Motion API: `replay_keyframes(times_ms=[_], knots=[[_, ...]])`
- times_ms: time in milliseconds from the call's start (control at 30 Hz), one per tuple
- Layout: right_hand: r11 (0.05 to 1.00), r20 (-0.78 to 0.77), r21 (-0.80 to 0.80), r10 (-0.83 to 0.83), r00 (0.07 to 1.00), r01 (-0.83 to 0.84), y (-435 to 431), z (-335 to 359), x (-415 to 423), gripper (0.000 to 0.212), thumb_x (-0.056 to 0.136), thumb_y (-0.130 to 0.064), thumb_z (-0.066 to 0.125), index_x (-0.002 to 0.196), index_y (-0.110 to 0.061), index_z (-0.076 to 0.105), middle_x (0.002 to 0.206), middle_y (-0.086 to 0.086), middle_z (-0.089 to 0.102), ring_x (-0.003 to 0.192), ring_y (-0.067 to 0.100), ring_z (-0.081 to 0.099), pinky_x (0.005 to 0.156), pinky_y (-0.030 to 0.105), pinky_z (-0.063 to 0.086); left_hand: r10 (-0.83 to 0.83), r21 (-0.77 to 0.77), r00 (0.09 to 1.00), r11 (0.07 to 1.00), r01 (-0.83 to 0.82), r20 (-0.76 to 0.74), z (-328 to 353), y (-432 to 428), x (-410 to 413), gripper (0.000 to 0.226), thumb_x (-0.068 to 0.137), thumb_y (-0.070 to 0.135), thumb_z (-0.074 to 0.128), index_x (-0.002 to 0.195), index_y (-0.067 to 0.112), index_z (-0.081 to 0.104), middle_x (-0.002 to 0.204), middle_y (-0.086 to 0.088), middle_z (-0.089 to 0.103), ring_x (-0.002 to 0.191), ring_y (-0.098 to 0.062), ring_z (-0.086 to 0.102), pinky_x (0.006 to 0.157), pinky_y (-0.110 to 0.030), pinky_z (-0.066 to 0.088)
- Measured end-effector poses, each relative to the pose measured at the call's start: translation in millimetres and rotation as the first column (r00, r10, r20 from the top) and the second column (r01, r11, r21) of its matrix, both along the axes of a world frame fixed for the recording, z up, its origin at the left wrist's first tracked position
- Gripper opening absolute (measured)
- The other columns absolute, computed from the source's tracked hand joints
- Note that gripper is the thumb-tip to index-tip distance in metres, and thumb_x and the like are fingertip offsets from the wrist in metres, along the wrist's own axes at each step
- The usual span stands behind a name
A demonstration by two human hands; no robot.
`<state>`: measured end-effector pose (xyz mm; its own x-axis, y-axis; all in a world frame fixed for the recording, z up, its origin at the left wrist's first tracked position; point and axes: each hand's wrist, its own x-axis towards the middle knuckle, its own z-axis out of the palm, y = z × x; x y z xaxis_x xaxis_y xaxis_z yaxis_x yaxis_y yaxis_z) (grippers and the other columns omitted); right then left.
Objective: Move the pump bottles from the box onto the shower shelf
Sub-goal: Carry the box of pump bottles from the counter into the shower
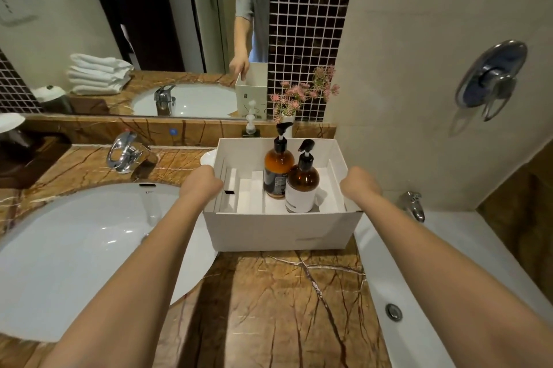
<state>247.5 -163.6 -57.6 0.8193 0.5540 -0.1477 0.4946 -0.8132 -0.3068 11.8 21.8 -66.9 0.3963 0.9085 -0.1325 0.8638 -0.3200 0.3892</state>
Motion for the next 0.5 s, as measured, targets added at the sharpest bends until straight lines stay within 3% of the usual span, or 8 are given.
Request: replay_keyframes(times_ms=[267, 333, 500], knots=[[1.0, -0.002, 0.009, -0.01, 1.0, 0.01, -2, 4, 0, 0.014, 0.09, -0.008, 0.042, 0.081, -0.009, 0.052, 0.075, 0.006, 0.052, 0.075, 0.026, 0.053, 0.062, 0.03, 0.042, -0.005, 0.006, 1.0, 1.0, 0.004, 0.022, 2, 2, -2, 0.006, 0.081, 0.007, 0.045, 0.079, 0.008, 0.051, 0.067, -0.003, 0.047, 0.068, -0.024, 0.05, 0.048, -0.027, 0.031], [1.0, -0.003, 0.009, -0.011, 1.0, 0.011, -4, 6, 0, 0.015, 0.09, -0.008, 0.041, 0.085, -0.009, 0.055, 0.07, 0.004, 0.049, 0.073, 0.025, 0.052, 0.06, 0.028, 0.041, -0.009, -0.002, 1.0, 1.0, 0.009, 0.022, 5, 2, -3, 0.007, 0.081, 0.007, 0.045, 0.079, 0.009, 0.051, 0.068, -0.003, 0.048, 0.066, -0.021, 0.048, 0.047, -0.027, 0.031], [1.0, 0.012, 0.019, -0.016, 1.0, 0.016, -10, 26, -1, 0.021, 0.091, -0.009, 0.041, 0.098, -0.007, 0.061, 0.082, 0.006, 0.053, 0.073, 0.024, 0.051, 0.061, 0.028, 0.04, -0.02, -0.005, 0.999, 1.0, 0.021, 0.043, 26, -3, -4, 0.008, 0.081, 0.007, 0.043, 0.08, 0.01, 0.05, 0.075, -0.005, 0.051, 0.073, -0.025, 0.052, 0.054, -0.028, 0.036]])
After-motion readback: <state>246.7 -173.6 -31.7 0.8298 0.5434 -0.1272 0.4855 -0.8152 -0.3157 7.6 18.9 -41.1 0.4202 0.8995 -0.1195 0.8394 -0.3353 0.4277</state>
